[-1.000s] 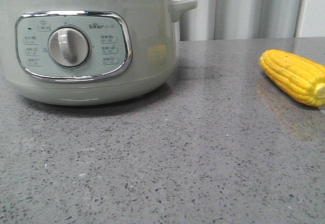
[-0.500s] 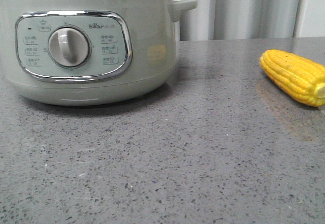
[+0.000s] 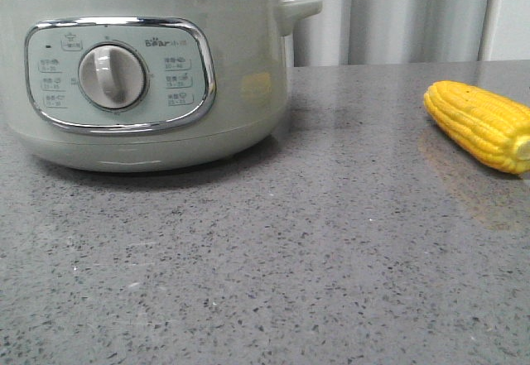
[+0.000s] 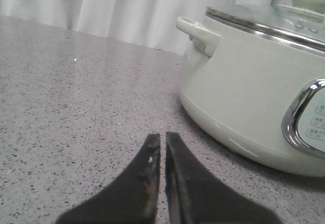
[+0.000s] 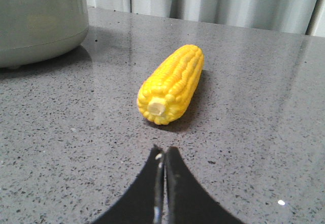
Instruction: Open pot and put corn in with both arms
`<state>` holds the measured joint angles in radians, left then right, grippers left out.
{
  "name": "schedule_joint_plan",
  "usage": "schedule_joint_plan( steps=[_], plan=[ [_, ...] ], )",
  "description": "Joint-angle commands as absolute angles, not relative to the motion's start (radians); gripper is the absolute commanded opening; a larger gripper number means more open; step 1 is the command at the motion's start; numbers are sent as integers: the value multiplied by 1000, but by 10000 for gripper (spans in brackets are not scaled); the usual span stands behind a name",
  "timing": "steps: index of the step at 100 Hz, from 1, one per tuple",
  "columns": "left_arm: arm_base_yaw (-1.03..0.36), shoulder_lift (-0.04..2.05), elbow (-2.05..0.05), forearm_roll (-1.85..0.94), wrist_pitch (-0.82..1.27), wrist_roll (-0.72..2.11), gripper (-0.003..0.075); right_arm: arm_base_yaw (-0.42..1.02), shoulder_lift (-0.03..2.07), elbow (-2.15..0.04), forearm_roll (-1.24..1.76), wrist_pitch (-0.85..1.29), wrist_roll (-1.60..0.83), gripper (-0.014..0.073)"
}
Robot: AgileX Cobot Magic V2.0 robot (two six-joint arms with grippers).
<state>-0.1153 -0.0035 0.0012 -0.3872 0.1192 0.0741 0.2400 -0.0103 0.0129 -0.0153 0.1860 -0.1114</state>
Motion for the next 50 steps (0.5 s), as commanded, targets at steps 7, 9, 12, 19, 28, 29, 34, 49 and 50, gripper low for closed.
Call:
schedule_joint_plan(
  steps=[7, 9, 12, 19, 28, 29, 34, 49, 50],
  plan=[
    [-111, -36, 27, -399, 36, 66, -19, 239, -28, 39, -13, 98, -118, -74],
    [-111, -36, 27, -399, 36, 66, -19, 239, -28, 39, -13, 98, -118, -74],
    [-111, -36, 27, -399, 36, 66, -19, 239, -28, 39, -13, 92, -118, -74],
    [-111, -36, 27, -416, 18, 66, -18, 239, -28, 39, 0, 54, -118, -74],
    [-111, -36, 27, -490, -18, 66, -18, 239, -28, 39, 89, -41, -116, -74],
    [-111, -36, 27, -497, -26, 66, -18, 239, -28, 39, 112, -50, -116, -74],
    [-111, -36, 16, -542, -40, 66, -18, 239, -28, 34, 227, -118, -101, -74],
    [-111, 0, -91, -488, 95, 71, -18, 239, -24, -39, 493, -142, -63, -74],
    [-111, 4, -98, -481, 109, 77, -18, 239, -21, -52, 490, -134, -63, -74]
  ],
)
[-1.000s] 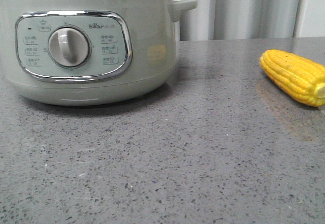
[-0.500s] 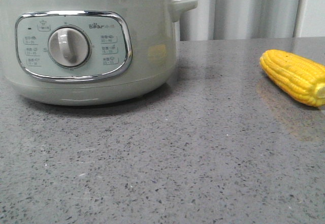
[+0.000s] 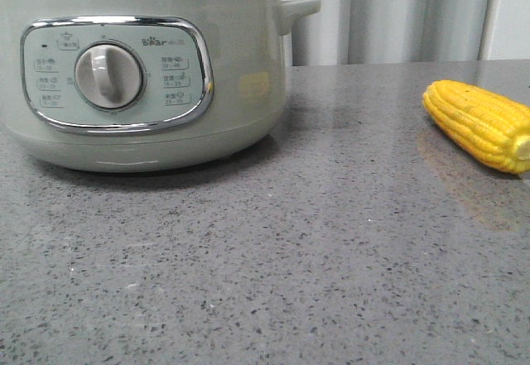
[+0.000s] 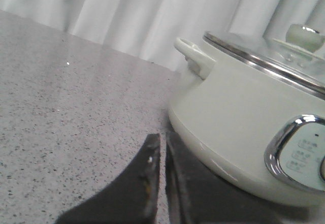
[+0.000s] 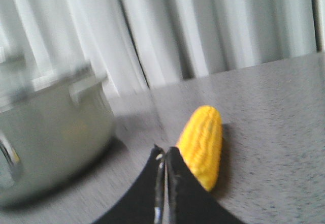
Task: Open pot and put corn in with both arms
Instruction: 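Grasp the glass lid's knob with the left gripper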
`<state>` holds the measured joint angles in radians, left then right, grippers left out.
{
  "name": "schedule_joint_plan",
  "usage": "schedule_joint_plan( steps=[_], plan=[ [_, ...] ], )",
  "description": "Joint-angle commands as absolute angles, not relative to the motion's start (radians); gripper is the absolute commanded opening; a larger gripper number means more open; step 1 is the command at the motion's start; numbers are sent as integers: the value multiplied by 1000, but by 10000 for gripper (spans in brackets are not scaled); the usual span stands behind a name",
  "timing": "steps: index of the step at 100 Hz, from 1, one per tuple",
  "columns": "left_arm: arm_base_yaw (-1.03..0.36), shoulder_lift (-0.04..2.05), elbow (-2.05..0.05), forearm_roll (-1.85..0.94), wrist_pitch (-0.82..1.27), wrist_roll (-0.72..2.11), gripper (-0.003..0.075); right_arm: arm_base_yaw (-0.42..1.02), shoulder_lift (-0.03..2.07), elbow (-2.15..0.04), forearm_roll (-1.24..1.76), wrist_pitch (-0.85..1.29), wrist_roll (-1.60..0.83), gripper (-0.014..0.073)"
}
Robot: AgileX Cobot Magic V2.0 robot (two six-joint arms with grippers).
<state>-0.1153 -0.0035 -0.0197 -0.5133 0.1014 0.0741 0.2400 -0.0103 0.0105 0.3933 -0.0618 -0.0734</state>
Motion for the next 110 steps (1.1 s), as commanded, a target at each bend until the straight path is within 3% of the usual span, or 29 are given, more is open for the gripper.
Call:
schedule_joint_plan(
  steps=[1, 17, 28, 36, 43, 51, 56, 67, 76, 94, 110],
  plan=[
    [-111, 13, -111, -470, 115, 80, -18, 239, -18, -59, 490, -114, -63, -74],
    [-111, 167, -284, -387, 162, 190, -13, 239, 87, -232, 395, 133, -65, -73],
    [-111, 295, -399, -387, 172, 219, 56, 239, 205, -373, 282, 268, -65, -70],
    [-111, 400, -475, -387, 172, 219, 197, 239, 299, -468, 218, 328, -65, -52],
    [-111, 486, -528, -387, 172, 229, 341, 239, 370, -545, 181, 348, -65, 14],
    [-127, 574, -581, -390, 153, 240, 481, 239, 433, -620, 159, 358, -65, 165],
    [-150, 626, -611, -390, 128, 240, 530, 239, 465, -653, 159, 362, -65, 278],
    [-238, 747, -682, -390, 68, 240, 538, 239, 523, -693, 159, 365, -65, 512],
    [-328, 847, -736, -390, -16, 240, 525, 239, 551, -695, 159, 365, -65, 610],
    [-471, 1056, -829, -390, -230, 240, 503, 239, 559, -695, 159, 366, -65, 619],
    [-539, 1233, -940, -390, -265, 231, 491, 239, 559, -695, 159, 366, -65, 619]
  ],
)
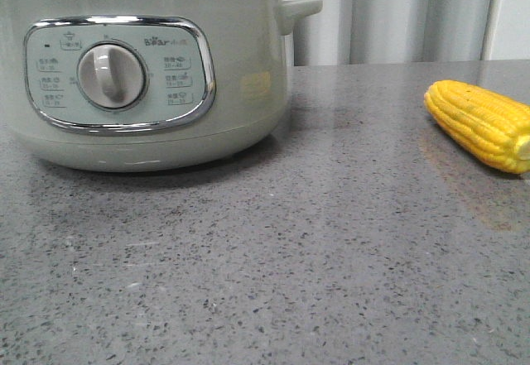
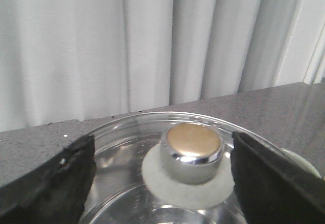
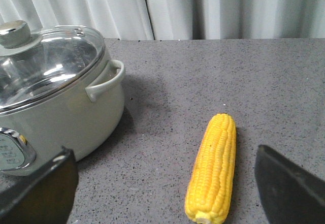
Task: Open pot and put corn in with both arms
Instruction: 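Grasp the glass lid's knob with the left gripper, then lift the glass lid off the pot with the left gripper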
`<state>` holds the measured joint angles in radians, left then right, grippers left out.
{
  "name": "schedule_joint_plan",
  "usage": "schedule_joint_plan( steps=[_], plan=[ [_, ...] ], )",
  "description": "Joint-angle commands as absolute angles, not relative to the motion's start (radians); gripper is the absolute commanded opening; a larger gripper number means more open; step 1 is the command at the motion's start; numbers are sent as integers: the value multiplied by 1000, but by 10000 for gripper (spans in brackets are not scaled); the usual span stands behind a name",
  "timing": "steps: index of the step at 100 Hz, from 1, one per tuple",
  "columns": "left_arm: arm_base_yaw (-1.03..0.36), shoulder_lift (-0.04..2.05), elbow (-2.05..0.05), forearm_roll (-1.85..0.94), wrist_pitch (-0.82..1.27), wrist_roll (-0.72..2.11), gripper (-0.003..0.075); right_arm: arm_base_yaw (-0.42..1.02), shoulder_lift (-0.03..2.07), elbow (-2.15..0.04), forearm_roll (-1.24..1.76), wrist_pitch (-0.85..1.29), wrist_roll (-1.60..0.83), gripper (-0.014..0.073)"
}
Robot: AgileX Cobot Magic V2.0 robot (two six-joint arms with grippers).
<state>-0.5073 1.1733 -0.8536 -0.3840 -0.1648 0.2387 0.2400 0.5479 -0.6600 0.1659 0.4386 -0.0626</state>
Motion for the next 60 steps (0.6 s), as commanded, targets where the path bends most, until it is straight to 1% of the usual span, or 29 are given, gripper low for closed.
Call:
schedule_joint_plan(
  steps=[1, 17, 33, 40, 47, 54, 58, 60],
  plan=[
    [-543, 1247, -944, -390, -265, 231, 491, 239, 559, -695, 159, 366, -65, 619],
    [-560, 1377, -1032, -412, -265, 231, 491, 239, 559, -695, 159, 367, -65, 619],
    [-560, 1432, -1048, -468, -278, 231, 491, 239, 559, -695, 159, 376, -65, 619],
    [-560, 1445, -1048, -468, -278, 231, 466, 239, 559, -695, 159, 376, -65, 619],
    [-560, 1449, -1048, -468, -278, 231, 394, 239, 559, -695, 159, 376, -65, 619],
    [-560, 1449, -1048, -468, -278, 231, 286, 239, 559, -695, 159, 376, -65, 619],
    [-560, 1449, -1048, -468, -281, 231, 205, 239, 559, -695, 159, 376, -65, 619],
    [-560, 1449, -1050, -468, -284, 231, 183, 239, 559, -695, 159, 376, -65, 619]
  ],
)
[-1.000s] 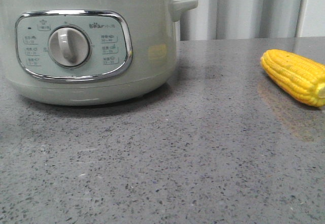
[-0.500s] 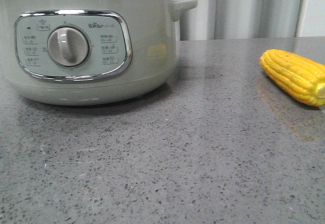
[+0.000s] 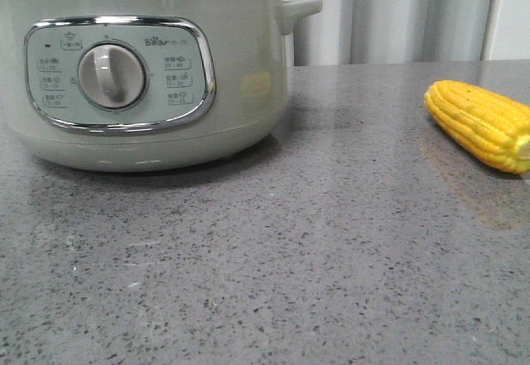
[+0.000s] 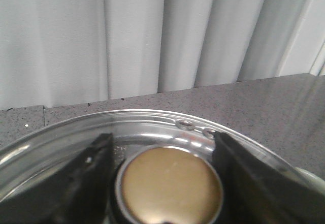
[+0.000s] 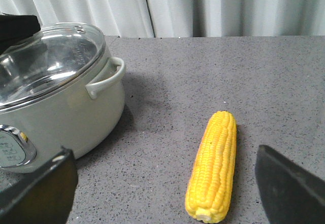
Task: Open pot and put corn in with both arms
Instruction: 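Lift the glass lid off the pot with the left gripper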
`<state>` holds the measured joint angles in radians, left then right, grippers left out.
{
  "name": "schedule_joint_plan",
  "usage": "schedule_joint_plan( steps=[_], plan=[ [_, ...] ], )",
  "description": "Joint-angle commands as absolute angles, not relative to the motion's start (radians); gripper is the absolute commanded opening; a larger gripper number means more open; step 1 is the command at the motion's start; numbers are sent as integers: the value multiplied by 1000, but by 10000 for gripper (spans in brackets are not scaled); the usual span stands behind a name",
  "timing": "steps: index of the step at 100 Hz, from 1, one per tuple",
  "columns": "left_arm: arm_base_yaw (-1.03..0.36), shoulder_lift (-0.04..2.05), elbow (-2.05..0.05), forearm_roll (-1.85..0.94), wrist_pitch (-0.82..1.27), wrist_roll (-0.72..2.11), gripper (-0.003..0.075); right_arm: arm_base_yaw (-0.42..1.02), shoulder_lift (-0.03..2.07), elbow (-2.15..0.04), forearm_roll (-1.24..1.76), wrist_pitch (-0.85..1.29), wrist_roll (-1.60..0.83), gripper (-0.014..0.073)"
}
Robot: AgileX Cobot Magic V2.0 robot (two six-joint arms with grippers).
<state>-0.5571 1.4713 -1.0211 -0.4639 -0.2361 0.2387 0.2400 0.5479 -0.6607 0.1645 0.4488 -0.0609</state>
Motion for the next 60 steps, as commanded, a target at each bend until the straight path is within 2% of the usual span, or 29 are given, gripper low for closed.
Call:
schedule_joint_plan(
  steps=[1, 9, 18, 40, 60],
  plan=[
    [-560, 1449, -1050, -468, -284, 231, 172, 239, 559, -695, 159, 376, -65, 619],
    [-560, 1443, -1062, -468, -284, 231, 65, 239, 559, -695, 159, 376, -65, 619],
    [-560, 1418, -1094, -468, -293, 231, 2, 239, 559, -695, 159, 376, -65, 619],
    [-520, 1255, -1169, -451, -305, 249, -11, 239, 559, -695, 159, 378, -65, 619],
    [-322, 1081, -1152, -447, -165, 400, -11, 239, 559, -695, 159, 380, -65, 619]
  ],
)
